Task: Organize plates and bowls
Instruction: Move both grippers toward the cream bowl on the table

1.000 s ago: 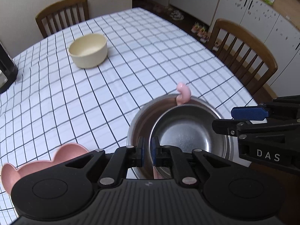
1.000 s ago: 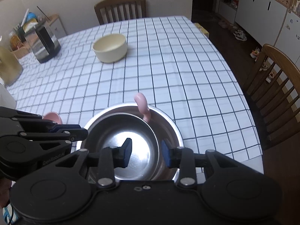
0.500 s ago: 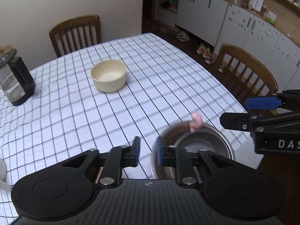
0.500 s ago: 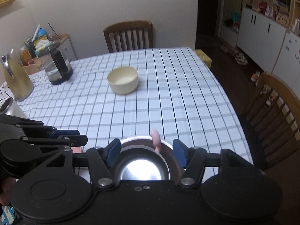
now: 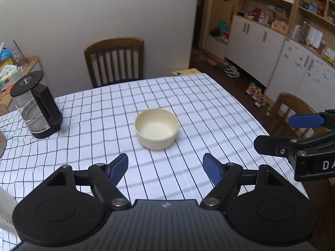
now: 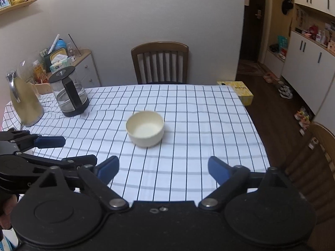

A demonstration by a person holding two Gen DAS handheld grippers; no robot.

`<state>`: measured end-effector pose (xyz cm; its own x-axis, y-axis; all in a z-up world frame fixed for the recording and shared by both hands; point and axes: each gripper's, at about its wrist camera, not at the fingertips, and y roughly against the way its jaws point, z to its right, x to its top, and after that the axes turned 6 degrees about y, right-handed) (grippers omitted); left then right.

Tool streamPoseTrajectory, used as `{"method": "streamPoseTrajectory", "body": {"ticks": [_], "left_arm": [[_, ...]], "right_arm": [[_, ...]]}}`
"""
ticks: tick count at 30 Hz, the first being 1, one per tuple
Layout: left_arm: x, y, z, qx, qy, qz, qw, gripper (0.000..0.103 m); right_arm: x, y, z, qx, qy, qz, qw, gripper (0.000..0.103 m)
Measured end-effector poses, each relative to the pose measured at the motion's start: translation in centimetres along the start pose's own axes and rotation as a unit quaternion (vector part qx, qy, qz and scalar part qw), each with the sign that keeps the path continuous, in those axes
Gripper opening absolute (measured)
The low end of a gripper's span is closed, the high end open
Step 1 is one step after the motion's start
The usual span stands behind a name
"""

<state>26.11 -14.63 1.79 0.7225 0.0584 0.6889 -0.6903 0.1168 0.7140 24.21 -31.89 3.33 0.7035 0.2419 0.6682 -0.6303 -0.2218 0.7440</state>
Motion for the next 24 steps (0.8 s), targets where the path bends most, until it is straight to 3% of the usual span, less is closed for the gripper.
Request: {"method": "streamPoseTrajectory", "body": {"ticks": [3,7,12,24], "left_arm": [[1.3,-1.9,-0.4,0.010,0.008,0.003,0.9999,0.078],[2.9,-4.9,-1.0,0.026,0.020,0.002,0.9995,0.078],[4.5,-8.7,-1.4,0.049,0.025,-0.004,0.9985,0.078],[5.9,-18.0,-3.1,0.081,0.055,-0.059,0.9935,0.078]], "right_arm": [[1.4,-2.1,0.9,0.011,0.002,0.007,1.000,0.102],[3.1,-5.2,2.1,0.035,-0.001,0.000,0.999,0.103],[4.8,-9.4,3.5,0.036,0.001,-0.014,0.999,0.103],[6.4,-18.7,5.6,0.041,-0.001,-0.065,0.997,0.100]]}}
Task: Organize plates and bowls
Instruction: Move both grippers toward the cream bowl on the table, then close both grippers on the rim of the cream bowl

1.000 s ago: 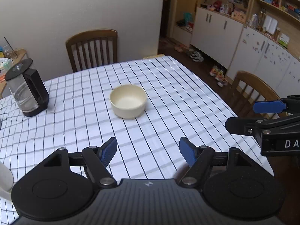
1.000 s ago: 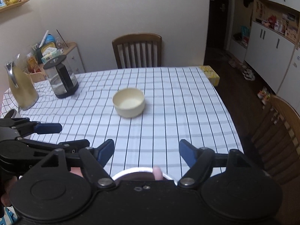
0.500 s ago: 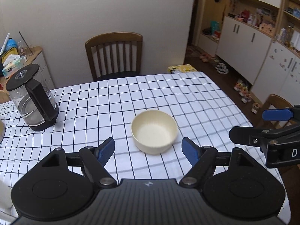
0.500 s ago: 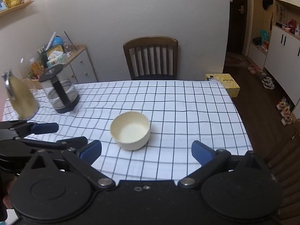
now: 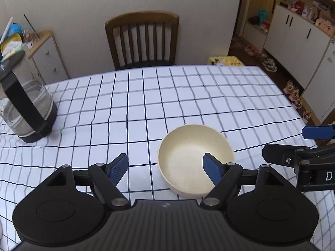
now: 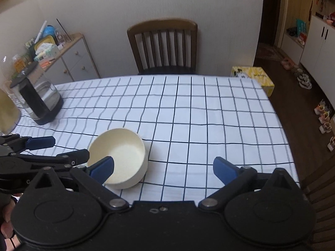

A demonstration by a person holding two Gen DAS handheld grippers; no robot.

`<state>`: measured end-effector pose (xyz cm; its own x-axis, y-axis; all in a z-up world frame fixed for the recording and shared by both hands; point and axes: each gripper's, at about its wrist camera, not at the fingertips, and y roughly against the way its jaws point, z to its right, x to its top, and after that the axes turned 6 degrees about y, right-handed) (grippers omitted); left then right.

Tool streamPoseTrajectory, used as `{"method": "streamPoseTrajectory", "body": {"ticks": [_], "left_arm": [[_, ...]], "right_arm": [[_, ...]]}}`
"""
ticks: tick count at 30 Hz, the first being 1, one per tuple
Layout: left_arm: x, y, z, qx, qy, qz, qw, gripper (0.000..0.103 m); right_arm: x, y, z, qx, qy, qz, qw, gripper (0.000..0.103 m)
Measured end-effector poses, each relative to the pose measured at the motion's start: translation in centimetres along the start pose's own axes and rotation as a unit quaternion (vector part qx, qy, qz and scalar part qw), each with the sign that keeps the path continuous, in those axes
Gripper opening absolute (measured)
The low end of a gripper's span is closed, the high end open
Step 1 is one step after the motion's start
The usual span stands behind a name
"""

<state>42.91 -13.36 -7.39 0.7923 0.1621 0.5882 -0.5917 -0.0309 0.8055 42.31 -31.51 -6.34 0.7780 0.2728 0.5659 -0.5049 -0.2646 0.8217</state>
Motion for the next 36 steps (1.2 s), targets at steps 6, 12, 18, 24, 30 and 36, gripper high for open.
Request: {"method": "streamPoseTrajectory", "body": {"ticks": [6,12,18,24,30,36], "left_arm": [[0.1,-3.4,0.3,0.009,0.002,-0.027,0.9996,0.077],[0.3,-5.7,0.1,0.016,0.002,-0.047,0.9988,0.071],[0.3,-7.2,-0.1,0.016,0.010,-0.063,0.9978,0.050],[0.2,-7.6,-0.3,0.019,0.014,-0.067,0.9975,0.031],[0.3,-7.6,-0.3,0.025,0.014,-0.072,0.9970,0.009],[-0.3,-6.5,0.4,0.020,-0.002,-0.068,0.9975,0.007]], "right_arm": [[0.4,-3.8,0.0,0.009,0.000,-0.030,1.000,0.091],[0.4,-6.4,0.0,0.016,-0.004,-0.056,0.998,0.079],[0.3,-8.0,-0.1,0.020,-0.006,-0.072,0.997,0.070],[0.2,-8.7,-0.5,0.023,-0.008,-0.080,0.997,0.053],[0.4,-8.7,-1.2,0.026,-0.004,-0.083,0.996,0.037],[0.5,-8.4,-1.9,0.032,-0.004,-0.088,0.996,0.008]]}}
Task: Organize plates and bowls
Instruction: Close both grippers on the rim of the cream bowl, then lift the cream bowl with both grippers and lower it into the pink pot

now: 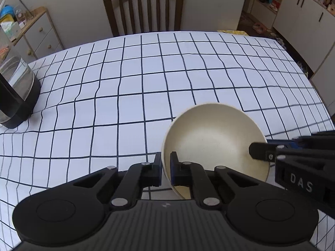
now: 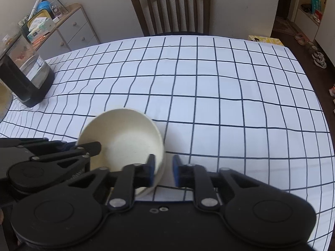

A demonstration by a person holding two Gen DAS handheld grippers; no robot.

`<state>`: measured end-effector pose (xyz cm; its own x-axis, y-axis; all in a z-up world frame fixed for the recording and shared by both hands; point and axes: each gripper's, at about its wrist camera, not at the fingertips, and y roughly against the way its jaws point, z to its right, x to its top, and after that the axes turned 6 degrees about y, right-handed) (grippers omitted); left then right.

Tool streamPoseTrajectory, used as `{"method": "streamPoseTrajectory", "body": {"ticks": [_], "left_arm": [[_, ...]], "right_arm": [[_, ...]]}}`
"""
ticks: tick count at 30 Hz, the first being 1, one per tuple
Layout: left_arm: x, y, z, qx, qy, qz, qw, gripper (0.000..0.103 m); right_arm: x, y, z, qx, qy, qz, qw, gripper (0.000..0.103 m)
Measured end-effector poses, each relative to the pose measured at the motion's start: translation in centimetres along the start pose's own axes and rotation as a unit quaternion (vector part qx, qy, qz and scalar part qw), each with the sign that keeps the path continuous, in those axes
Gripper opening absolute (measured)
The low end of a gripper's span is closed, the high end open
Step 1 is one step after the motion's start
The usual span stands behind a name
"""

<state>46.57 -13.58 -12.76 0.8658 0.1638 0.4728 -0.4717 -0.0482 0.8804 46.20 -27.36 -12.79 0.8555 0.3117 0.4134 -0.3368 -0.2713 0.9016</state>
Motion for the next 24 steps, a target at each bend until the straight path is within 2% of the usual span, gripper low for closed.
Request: {"method": "streamPoseTrajectory", "body": {"ticks": [11,24], "left_arm": [[-2.2,4.0,0.4,-0.009,-0.009,0.000,0.9999,0.007],[-6.5,13.6,1.1,-0.047,-0.047,0.021,0.9976,0.007]], "right_arm": [[-1.3,3.1,-1.6,-0.028,0.003,0.010,1.000,0.005],[-6.2,12.1,-3.5,-0.043,-0.023,0.034,0.998,0.006]]}}
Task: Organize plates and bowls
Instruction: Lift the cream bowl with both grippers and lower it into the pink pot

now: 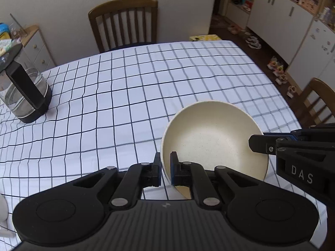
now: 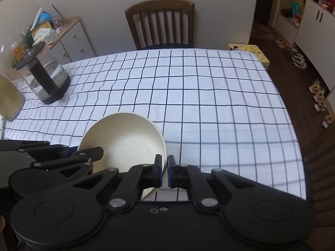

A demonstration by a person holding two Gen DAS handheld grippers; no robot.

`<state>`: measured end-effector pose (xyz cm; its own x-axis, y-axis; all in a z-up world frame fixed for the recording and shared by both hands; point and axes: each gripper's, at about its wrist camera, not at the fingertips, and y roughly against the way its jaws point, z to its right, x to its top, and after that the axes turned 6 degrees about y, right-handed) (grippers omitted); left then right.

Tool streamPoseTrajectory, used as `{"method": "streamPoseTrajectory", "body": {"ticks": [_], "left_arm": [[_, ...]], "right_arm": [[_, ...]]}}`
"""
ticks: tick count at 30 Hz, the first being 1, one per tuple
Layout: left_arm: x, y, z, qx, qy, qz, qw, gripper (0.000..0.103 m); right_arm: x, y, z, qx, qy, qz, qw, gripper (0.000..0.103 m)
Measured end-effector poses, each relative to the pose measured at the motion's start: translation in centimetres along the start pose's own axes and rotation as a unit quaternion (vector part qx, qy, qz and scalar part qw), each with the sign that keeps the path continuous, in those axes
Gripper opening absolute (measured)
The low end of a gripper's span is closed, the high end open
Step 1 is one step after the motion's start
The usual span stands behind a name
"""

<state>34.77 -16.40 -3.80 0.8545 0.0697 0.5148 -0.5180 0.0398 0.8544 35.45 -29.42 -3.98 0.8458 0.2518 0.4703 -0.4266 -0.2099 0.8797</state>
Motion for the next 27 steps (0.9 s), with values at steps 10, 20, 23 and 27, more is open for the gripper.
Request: {"method": "streamPoseTrajectory", "body": {"ticks": [10,20,23,27], "left_arm": [[-4.7,6.8,1.7,-0.022,-0.042,0.008,0.9988,0.007],[-9.5,10.7,3.0,-0.046,-0.071,0.013,0.9963,0.007],[-10.8,11.4,3.6,-0.052,-0.082,0.015,0.9952,0.007],[-12.7,11.7,4.4,-0.059,-0.097,0.015,0.9934,0.007]], "right_arm": [[-5.0,7.1,-1.8,-0.019,-0.014,0.019,1.000,0.006],[-10.3,11.8,-2.8,-0.032,-0.039,0.031,0.998,0.006],[-11.8,12.9,-3.0,-0.039,-0.045,0.035,0.998,0.006],[-13.9,13.8,-2.9,-0.044,-0.059,0.035,0.997,0.007]]}}
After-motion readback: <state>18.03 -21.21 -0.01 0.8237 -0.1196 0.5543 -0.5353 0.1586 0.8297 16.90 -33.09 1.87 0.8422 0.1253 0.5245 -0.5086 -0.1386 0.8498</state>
